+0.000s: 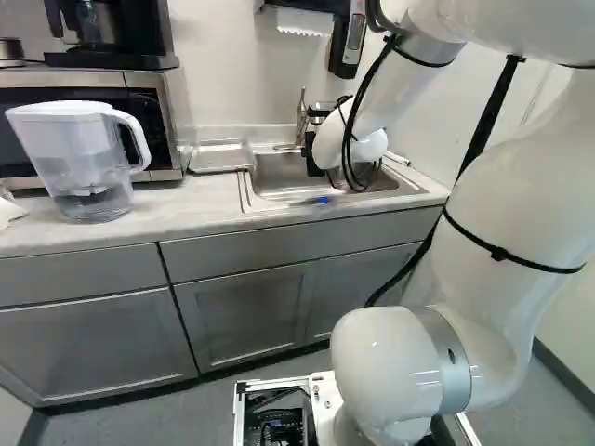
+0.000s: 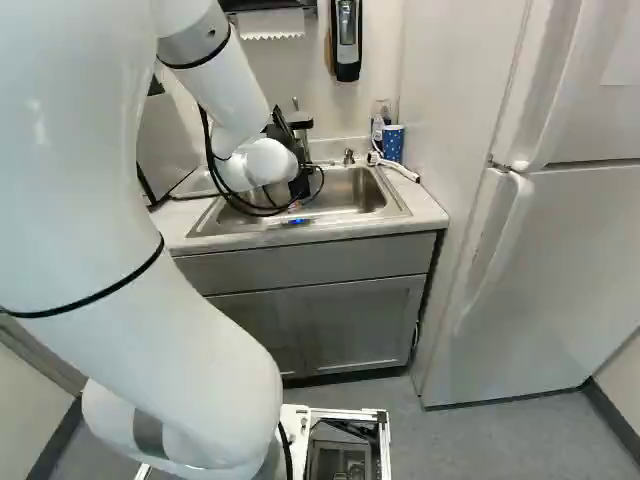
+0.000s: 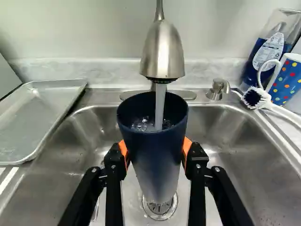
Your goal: Rinse the cup and place it in the tray
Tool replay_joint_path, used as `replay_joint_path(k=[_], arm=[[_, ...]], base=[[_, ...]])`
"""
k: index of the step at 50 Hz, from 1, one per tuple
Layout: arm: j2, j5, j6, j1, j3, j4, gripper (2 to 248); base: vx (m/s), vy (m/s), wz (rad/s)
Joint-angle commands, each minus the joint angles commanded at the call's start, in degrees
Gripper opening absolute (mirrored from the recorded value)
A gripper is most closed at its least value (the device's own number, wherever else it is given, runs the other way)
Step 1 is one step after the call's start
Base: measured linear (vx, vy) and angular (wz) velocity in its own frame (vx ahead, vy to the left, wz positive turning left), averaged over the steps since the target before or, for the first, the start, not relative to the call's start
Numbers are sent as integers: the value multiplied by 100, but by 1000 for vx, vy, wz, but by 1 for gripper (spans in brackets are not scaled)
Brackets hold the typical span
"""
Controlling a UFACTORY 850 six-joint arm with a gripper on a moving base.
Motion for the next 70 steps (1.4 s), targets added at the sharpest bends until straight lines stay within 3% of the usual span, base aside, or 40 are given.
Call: replay_joint_path(k=[70], arm=[[-2,0,0,81,-2,288,125]], base=[[0,0,0]])
